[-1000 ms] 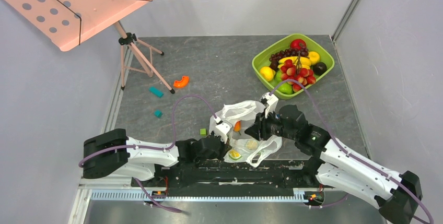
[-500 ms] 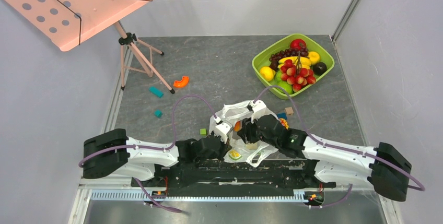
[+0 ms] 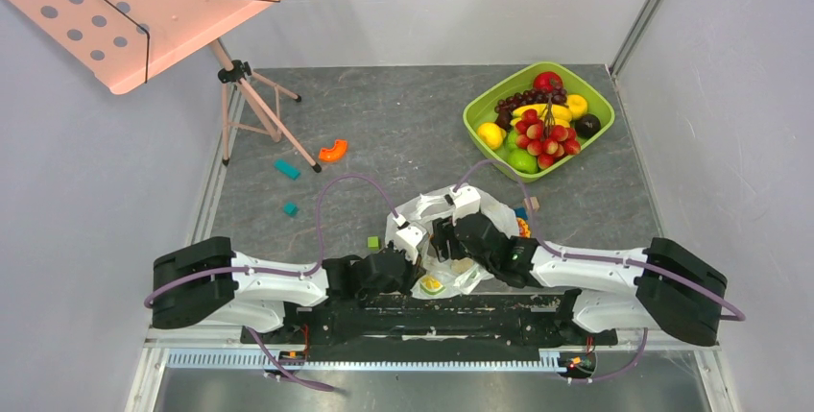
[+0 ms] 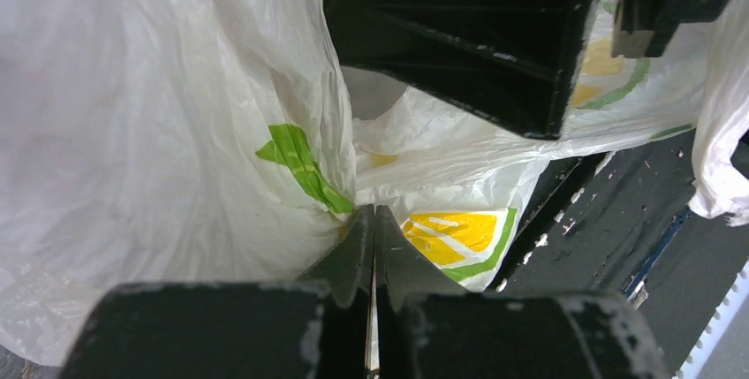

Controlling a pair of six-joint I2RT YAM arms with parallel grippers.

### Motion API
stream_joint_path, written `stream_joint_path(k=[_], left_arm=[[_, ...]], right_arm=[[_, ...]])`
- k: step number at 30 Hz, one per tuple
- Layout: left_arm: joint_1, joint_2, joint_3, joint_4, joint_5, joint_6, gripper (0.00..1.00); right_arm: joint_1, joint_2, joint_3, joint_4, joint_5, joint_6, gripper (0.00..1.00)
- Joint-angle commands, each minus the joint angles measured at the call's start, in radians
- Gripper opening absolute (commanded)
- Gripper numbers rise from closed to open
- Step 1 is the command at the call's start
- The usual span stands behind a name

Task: Take the fake fruits out of the plastic bag
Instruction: Take out the fake fruit from the plastic bag.

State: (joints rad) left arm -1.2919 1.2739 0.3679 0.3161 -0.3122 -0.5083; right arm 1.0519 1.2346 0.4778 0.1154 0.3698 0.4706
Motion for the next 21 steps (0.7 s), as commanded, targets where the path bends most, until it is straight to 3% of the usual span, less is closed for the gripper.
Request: stream_joint_path(k=[1,14,21], left_arm=[[-0.003,-0.043,0.02,0.024,0.015,-0.053,0.02],[-0.004,-0.043,0.019,0.022,0.024,-0.043,0.02],[-0.004,-0.052,0.008,0.026,0.021,-0.046,0.02]], right_arm=[[0.007,0.016,-0.026,0.143,0.059,-0.029,0.7],[0.007,0.187,-0.03,0.317,0.096,-0.061,0.72],[0.007,0.27,-0.025,0.37,0.114,-0.081,0.63]])
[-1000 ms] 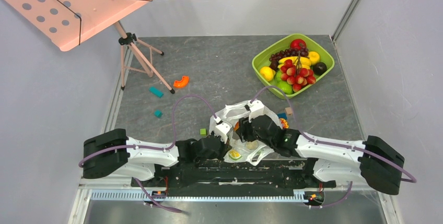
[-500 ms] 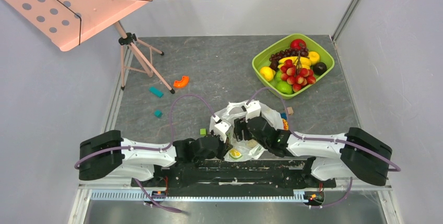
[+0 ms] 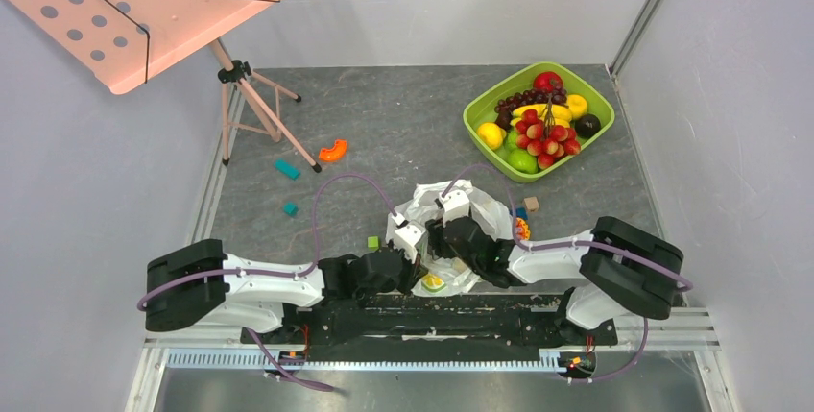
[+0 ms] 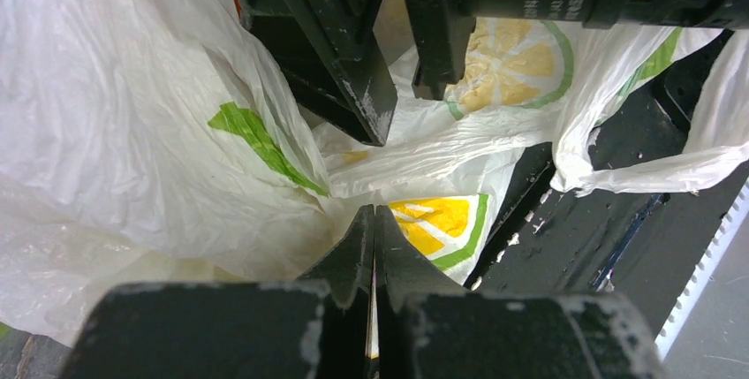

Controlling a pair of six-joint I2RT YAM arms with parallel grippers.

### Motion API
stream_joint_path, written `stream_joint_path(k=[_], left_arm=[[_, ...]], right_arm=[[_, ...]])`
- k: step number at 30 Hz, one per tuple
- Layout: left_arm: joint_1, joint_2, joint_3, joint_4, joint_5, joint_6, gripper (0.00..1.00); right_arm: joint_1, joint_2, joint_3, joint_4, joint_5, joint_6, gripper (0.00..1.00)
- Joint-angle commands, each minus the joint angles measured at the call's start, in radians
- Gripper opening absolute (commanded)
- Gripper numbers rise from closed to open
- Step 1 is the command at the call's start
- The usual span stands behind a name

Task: Take the fake fruits out of the plastic bag
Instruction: Take out the fake fruit from the plastic bag.

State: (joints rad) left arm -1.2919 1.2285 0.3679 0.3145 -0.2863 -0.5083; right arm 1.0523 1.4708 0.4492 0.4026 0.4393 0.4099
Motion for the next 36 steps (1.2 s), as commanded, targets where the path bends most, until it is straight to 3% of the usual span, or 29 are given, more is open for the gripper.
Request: stream_joint_path(k=[1,14,26,36], left_arm=[[-0.004,-0.01,0.006,0.026,-0.007,-0.047,0.02],[-0.004,-0.03,-0.012,0.022,-0.016,-0.049,0.02],[-0.004,-0.037,-0.003,0.023,-0.046,-0.037,0.02],[-0.003,-0.026,0.0,0.032,-0.056,-0.033,0.02]], right_arm=[[0.006,0.043,0.003,0.087,0.047,-0.02,0.61],[0.006,0.028,0.024,0.062,0.058,-0.033,0.29],[0.011,-0.143,0.097,-0.256,-0.074,0.008,0.22],[0.015,-0.329,0.066,-0.401,-0.167,0.039,0.22]])
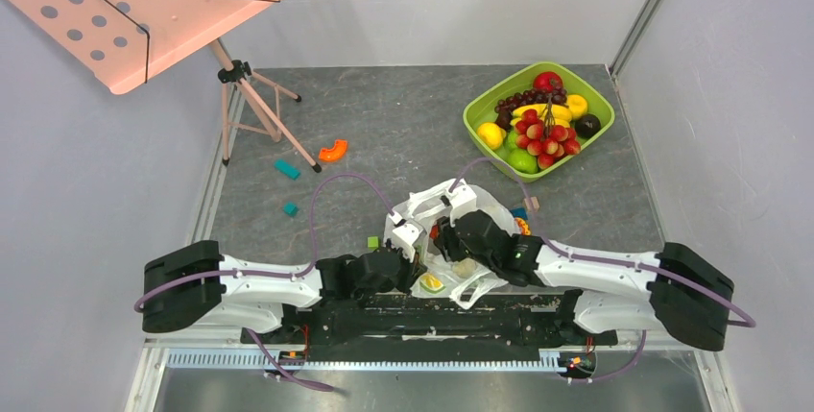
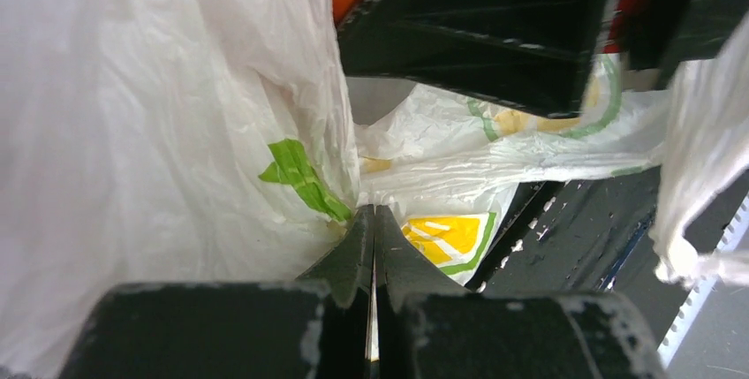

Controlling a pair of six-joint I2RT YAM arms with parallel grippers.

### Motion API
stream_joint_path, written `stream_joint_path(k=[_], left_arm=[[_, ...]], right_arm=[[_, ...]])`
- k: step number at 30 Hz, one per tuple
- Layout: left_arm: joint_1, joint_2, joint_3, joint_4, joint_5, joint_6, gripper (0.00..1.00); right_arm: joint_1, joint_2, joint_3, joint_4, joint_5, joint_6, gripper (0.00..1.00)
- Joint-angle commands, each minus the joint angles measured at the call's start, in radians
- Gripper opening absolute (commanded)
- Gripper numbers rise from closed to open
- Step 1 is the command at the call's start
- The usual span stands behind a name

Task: Take the fake fruits out of the plastic bag
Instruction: Take out the fake fruit from the plastic bag.

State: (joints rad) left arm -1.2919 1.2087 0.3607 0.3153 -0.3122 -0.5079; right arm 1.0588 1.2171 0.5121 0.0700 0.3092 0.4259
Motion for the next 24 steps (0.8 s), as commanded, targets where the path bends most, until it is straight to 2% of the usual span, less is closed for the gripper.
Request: stream_joint_path(k=[1,15,24], left_arm=[[-0.002,-0.005,0.009,0.032,-0.031,-0.033,0.02],[-0.001,0.003,0.021,0.033,-0.043,-0.034,0.02],[0.002,-0.006,0.017,0.023,-0.05,-0.035,0.02]], right_arm=[[0.01,-0.098,0.002,-0.102,-0.041,0.024,0.22],[0.009,-0.231,0.071,-0.391,-0.202,-0.003,0.22],[0.009,-0.395,0.07,-0.404,-0.297,-0.038,0.21]])
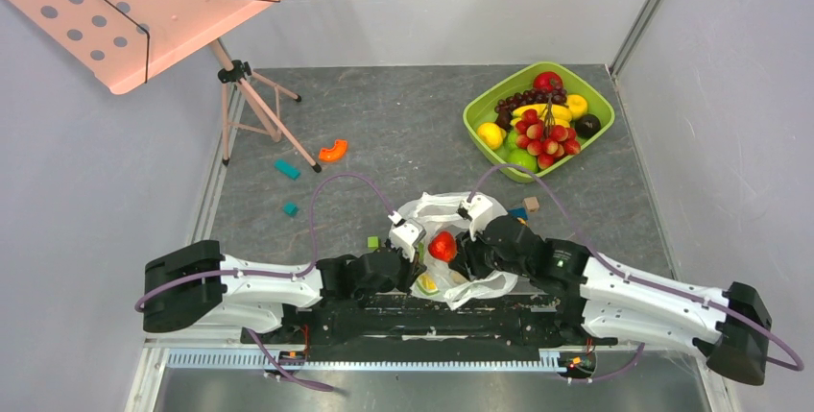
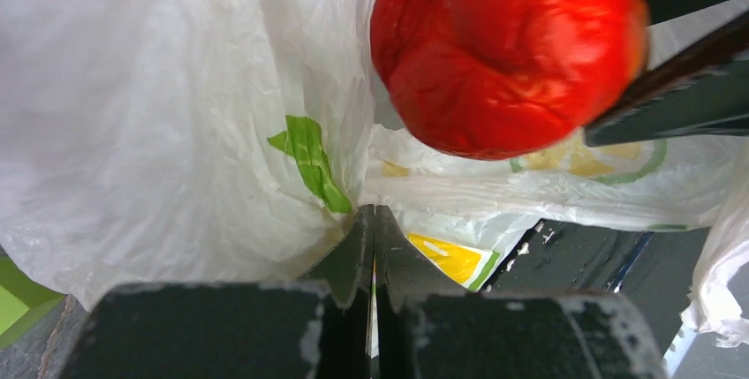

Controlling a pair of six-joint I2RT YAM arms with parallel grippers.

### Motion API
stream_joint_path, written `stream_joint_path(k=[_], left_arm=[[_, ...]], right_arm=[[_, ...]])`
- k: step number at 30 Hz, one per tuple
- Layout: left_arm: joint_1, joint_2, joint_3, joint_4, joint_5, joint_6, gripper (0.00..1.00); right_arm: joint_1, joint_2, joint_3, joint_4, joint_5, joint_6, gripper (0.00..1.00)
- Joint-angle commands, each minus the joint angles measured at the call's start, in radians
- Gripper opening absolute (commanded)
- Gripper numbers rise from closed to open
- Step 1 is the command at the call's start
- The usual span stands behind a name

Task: Take the fake fruits out of the plastic bag
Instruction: Take out the fake fruit from the plastic bag, then place the fake fruit in the bin.

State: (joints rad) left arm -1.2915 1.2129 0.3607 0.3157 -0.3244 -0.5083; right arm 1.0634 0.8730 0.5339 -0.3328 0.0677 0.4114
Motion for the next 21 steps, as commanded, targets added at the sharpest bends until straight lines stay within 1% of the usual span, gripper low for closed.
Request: stream_joint_path(k=[1,9,16,21], left_arm=[[0.002,-0.009,0.018,0.022,-0.038,-0.035,0.02],[0.002,-0.022,0.016,0.01,-0.045,-0.039,0.02],[0.002,-0.035,0.009,0.0,-0.051,-0.044,0.02],[0.003,-0.053,0.007,-0.015,-0.06,-0.04,0.02]], right_arm=[[0.004,-0.058,0.054,-0.001,-0.056,-0.021,0.21],[0.004,-0.024,0.15,0.006,-0.063,-0.035,0.2],[0.004,-0.002,0.187,0.09,0.008,-0.045,0.19],[0.005,0.029,0.206,0.136,0.026,-0.046,0.19]])
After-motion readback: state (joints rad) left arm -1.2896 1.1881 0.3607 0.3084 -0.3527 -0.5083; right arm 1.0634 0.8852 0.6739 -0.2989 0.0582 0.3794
